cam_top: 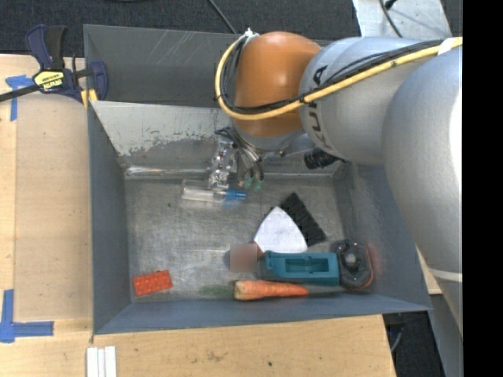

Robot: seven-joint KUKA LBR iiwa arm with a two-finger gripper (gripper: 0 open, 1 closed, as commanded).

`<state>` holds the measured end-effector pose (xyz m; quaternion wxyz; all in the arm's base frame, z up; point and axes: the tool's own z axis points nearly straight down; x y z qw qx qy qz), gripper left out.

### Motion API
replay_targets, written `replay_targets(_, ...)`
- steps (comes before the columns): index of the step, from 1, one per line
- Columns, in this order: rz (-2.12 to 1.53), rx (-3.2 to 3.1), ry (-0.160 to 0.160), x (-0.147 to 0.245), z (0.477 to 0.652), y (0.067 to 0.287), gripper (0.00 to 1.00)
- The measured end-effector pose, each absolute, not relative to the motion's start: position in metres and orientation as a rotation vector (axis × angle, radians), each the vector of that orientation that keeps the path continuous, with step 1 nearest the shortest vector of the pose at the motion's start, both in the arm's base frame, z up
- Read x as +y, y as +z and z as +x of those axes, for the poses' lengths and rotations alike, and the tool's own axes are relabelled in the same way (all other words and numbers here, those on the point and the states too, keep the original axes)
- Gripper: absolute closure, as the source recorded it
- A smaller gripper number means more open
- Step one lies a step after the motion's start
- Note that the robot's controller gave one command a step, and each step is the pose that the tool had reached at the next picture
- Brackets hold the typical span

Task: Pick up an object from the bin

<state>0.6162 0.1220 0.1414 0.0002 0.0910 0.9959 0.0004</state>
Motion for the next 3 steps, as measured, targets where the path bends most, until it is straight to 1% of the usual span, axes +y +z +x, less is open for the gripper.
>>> replay_targets(1,0.286,3.125,0.002,0.130,0.616,0.168,0.00)
replay_targets(2,0.287,3.125,0.002,0.130,0.616,0.168,0.00)
replay_targets(3,0.303,3.117,0.005,0.115,0.622,0.119,0.00)
